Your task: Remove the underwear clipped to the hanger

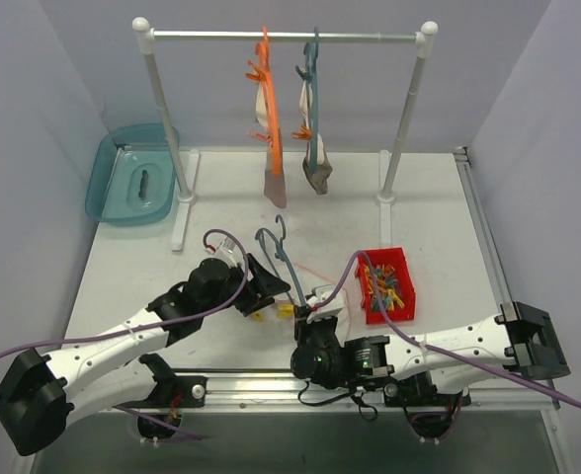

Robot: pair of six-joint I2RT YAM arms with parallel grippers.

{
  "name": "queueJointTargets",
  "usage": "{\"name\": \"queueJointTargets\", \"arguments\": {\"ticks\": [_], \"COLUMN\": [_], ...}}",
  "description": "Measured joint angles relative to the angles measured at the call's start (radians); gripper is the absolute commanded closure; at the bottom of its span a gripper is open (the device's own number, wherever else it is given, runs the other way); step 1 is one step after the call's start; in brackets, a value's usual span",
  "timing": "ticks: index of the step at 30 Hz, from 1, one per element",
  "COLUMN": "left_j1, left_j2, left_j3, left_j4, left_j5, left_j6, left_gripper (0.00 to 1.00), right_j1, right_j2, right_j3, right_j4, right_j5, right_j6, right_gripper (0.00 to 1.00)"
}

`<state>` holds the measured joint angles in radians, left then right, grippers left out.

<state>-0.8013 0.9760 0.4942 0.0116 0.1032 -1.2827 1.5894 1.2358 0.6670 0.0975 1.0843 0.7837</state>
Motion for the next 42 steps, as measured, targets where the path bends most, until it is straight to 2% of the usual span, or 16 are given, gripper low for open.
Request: {"name": "queueJointTargets", "arguments": {"ticks": [7,15,18,30,33,34,37,40,41,42], "left_j1": [-0.017,-0.055,-0.055,-0.061,-0.066,-0.068,-0.069,-0.069,-0.069,-0.069], "left_j2": [-0.075,-0.076,-0.059,0.042,0.061,0.068,0.082,0.082,0.080,0.076], "left_j3": [-0.080,-0.125,-0.128,-0.127,-0.119,-0.115,-0.108,-0.108,-0.108,-0.108], "left_j4": [0.016,0.079,0.105,0.195,0.209,0.216,0.240,0.249,0.249,0.249], "left_j5": [0.006,0.011,0.010,0.006,0.001,0.001,-0.001,-0.003,-0.003,-0.004], "left_j6": [-0.063,-0.140,-0.154,-0.177,-0.180,-0.180,-0.181,-0.182,-0.182,-0.183], "left_gripper": [0.21,0.24,0.29,0.32,0.51,0.64,0.74,0.89,0.97,0.97], "right_j1": [-0.009,-0.020,-0.020,-0.020,-0.020,-0.020,-0.020,-0.020,-0.020,-0.020], "right_j2": [0.003,0.040,0.053,0.055,0.055,0.055,0.055,0.055,0.055,0.055], "right_j3": [-0.002,-0.001,-0.001,0.003,0.003,0.003,0.003,0.003,0.003,0.003], "right_j4": [-0.005,-0.008,-0.009,-0.011,-0.011,-0.011,-0.011,-0.013,-0.013,-0.013], "right_j5": [0.018,0.044,0.050,0.064,0.064,0.064,0.067,0.070,0.071,0.072], "right_j6": [0.014,0.037,0.045,0.074,0.080,0.080,0.082,0.082,0.082,0.082], "right_gripper": [1.00,1.00,1.00,1.00,1.00,1.00,1.00,1.00,1.00,1.00]}}
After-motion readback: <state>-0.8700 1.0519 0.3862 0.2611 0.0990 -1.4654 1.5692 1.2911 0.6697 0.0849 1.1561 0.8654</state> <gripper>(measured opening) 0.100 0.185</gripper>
